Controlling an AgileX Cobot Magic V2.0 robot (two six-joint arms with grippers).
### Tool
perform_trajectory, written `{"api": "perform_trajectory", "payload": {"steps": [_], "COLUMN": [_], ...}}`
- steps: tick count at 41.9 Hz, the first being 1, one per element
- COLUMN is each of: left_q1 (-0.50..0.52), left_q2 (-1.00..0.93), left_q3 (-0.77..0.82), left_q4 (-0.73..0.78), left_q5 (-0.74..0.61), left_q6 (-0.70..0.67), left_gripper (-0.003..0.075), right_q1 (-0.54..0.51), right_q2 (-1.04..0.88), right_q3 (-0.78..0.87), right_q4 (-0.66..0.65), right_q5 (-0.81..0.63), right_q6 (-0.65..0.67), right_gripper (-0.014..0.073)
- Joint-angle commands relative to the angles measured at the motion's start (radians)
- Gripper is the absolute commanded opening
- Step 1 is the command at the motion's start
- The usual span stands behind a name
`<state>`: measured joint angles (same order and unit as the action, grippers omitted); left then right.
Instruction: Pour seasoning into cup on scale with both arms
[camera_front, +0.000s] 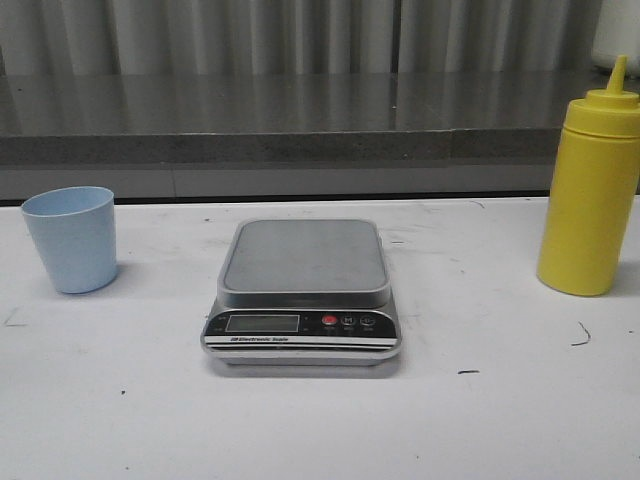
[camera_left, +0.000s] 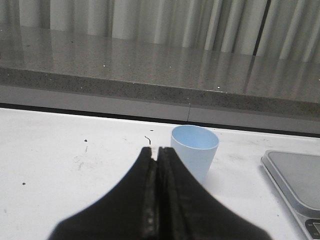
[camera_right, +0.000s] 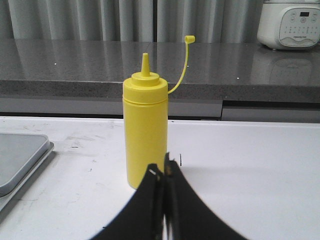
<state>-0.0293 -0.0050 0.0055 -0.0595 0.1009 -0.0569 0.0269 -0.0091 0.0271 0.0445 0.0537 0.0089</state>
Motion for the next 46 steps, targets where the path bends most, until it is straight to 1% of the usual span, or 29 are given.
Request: {"api": "perform_trajectory", "payload": {"steps": [1, 22, 26, 34, 43, 46], "left_q1": [0.001, 0.001, 0.001, 0.001, 0.001, 0.001], "left_q2": [-0.017, -0.017, -0.017, -0.017, -0.017, -0.017], "left_q3": [0.022, 0.022, 0.022, 0.022, 0.022, 0.022], "left_q4": [-0.011, -0.006, 0.007, 0.007, 0.007, 0.008], "left_q5": [-0.073, -0.073, -0.101, -0.101, -0.101, -0.13], "left_q6": [-0.002, -0.002, -0.002, -0.002, -0.002, -0.002], "left_gripper": [-0.002, -0.002, -0.002, -0.002, -0.002, -0.002], "right_q1": [-0.006, -0.006, -0.006, -0.006, -0.006, -0.006], "right_q2": [-0.018, -0.018, -0.018, -0.018, -0.018, -0.017], "right_q3": [-0.007, -0.007, -0.007, -0.007, -0.007, -0.029], "right_q4": [0.0, 0.0, 0.0, 0.0, -0.004, -0.006], "right_q5": [-0.078, -0.078, -0.078, -0.078, -0.116, -0.101], "right_q6": [-0.001, -0.001, -0.001, -0.001, -0.002, -0.002], "right_gripper": [-0.0066, -0.0066, -0.0066, -0.0066, -0.0066, -0.0066]}}
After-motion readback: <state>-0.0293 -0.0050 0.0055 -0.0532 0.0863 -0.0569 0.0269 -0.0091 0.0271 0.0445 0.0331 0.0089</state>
